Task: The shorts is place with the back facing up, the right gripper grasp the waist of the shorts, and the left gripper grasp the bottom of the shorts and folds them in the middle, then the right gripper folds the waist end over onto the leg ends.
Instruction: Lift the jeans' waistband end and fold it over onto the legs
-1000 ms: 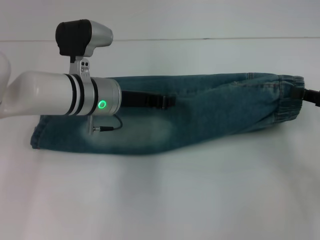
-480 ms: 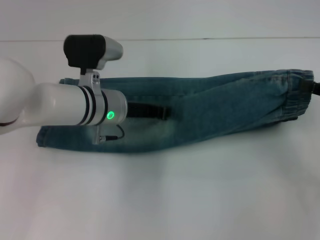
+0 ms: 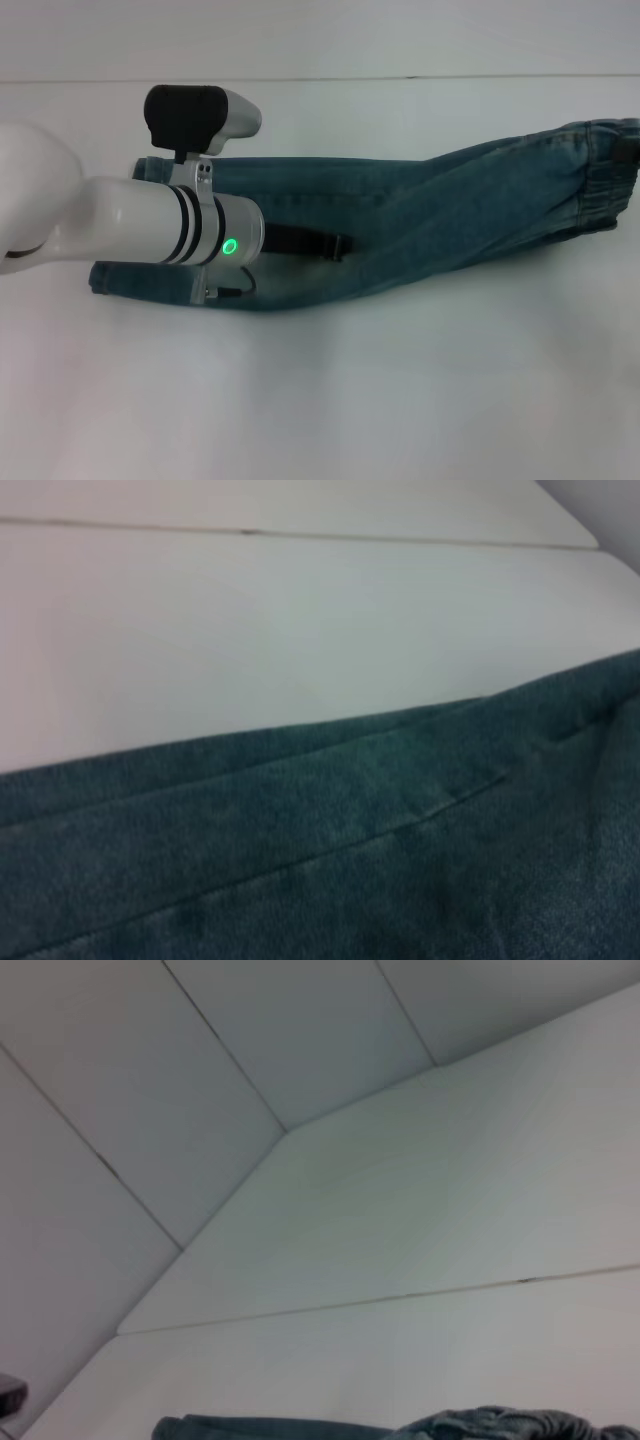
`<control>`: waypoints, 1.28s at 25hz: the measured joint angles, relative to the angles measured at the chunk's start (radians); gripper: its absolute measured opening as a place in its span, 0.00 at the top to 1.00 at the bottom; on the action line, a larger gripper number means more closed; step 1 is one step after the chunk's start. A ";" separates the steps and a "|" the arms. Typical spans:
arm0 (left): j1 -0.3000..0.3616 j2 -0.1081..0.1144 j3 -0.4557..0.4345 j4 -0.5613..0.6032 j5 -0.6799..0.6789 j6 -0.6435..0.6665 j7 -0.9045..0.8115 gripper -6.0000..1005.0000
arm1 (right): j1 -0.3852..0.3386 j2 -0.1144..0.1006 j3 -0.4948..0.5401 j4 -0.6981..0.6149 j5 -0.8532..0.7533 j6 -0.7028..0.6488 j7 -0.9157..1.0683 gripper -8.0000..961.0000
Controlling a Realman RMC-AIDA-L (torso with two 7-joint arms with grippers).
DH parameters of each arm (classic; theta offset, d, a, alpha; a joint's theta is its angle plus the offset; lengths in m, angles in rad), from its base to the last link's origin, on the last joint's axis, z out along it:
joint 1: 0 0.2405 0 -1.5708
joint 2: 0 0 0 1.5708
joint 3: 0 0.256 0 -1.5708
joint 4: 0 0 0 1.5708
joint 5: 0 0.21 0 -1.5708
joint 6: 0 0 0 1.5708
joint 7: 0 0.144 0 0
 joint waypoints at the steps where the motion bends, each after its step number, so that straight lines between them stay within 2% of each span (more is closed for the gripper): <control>1: 0.000 0.000 0.009 0.000 0.000 0.002 -0.005 0.94 | 0.002 0.000 0.000 -0.007 0.001 -0.007 0.003 0.89; 6: -0.007 0.000 0.056 0.000 -0.018 0.031 -0.011 0.94 | 0.011 0.011 -0.009 -0.045 0.002 -0.017 0.021 0.89; 20: -0.010 0.000 0.213 0.037 -0.155 0.076 -0.006 0.94 | 0.034 0.024 -0.021 -0.145 0.002 -0.069 0.062 0.88; 32: -0.011 0.000 0.250 0.058 -0.253 0.115 0.045 0.94 | 0.063 0.021 -0.033 -0.184 0.001 -0.084 0.081 0.89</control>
